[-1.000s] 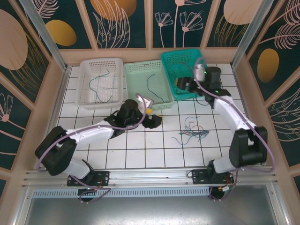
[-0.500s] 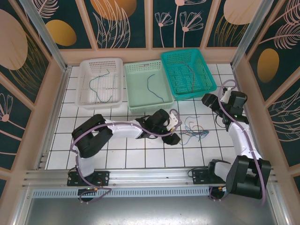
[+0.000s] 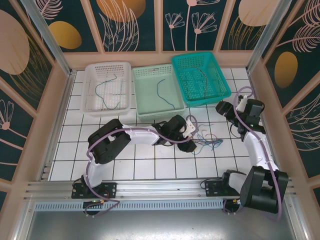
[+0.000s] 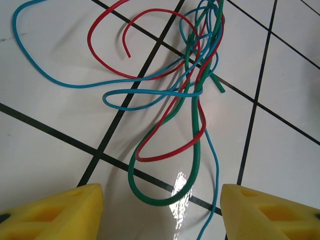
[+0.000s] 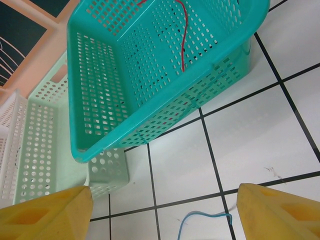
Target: Untangle the cables
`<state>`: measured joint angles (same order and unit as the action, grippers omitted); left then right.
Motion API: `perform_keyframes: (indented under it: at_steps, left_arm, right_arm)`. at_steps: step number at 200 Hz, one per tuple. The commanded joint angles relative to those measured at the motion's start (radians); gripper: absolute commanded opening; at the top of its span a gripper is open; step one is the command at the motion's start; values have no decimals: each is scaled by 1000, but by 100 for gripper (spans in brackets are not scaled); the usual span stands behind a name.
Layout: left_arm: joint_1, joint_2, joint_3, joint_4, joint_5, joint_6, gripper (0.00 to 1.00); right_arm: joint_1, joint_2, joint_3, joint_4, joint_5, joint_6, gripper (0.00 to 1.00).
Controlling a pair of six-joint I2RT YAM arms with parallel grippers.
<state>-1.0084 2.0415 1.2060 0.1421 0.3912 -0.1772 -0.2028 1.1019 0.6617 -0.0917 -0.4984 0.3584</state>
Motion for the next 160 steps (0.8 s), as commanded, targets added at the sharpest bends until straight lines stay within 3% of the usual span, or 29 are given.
perform_keyframes:
  at_steps: [1, 28, 53, 71, 102, 130, 160]
  left_arm:
    - [-4, 37, 43, -23, 21, 20, 59]
    - [-7, 56, 56, -24, 2, 9, 46]
    - [-6, 41, 48, -14, -25, 8, 22]
    - [-6, 14, 27, 3, -45, 11, 12]
    - [-7, -37, -11, 9, -77, 23, 8]
    - [-6, -84, -45, -13, -119, 42, 8]
    - [-6, -137, -84, -26, -184, 54, 9]
  right_arm:
    - [-7, -26, -20, 23, -19, 13, 76]
    - [-8, -21, -33, 1, -9, -3, 76]
    - [-7, -13, -45, -37, 23, -15, 76]
    - [-4, -14, -60, -36, 25, -12, 76]
    - [34, 13, -67, -34, 0, -20, 72]
    - [138, 107, -35, -74, 46, -56, 71]
    - [228, 202, -7, -80, -12, -70, 68]
